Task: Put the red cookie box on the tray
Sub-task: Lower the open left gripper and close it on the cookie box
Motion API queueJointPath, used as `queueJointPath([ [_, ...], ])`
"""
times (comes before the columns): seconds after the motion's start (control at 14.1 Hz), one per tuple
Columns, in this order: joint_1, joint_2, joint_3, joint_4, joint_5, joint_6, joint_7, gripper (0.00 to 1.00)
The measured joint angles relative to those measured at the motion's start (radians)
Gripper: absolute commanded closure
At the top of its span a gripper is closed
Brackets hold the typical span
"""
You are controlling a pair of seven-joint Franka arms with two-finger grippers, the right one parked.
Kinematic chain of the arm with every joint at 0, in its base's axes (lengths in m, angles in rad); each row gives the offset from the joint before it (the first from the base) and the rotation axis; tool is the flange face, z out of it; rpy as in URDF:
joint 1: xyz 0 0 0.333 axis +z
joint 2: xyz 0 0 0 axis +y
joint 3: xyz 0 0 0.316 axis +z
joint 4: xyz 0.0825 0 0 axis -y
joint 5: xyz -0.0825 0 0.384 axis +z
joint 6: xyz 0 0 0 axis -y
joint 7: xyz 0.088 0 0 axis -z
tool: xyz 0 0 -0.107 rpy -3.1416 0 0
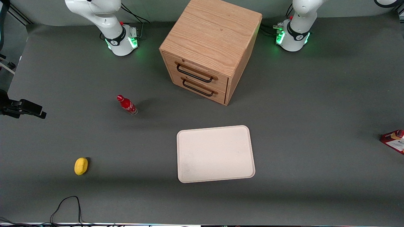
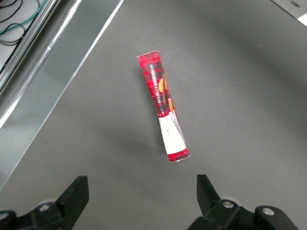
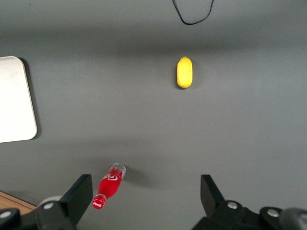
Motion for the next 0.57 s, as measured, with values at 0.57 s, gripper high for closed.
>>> queueJointPath([
  [0.57, 0.002, 0.122, 0.005, -0.002, 0.001, 0.119, -0.085, 0.0],
])
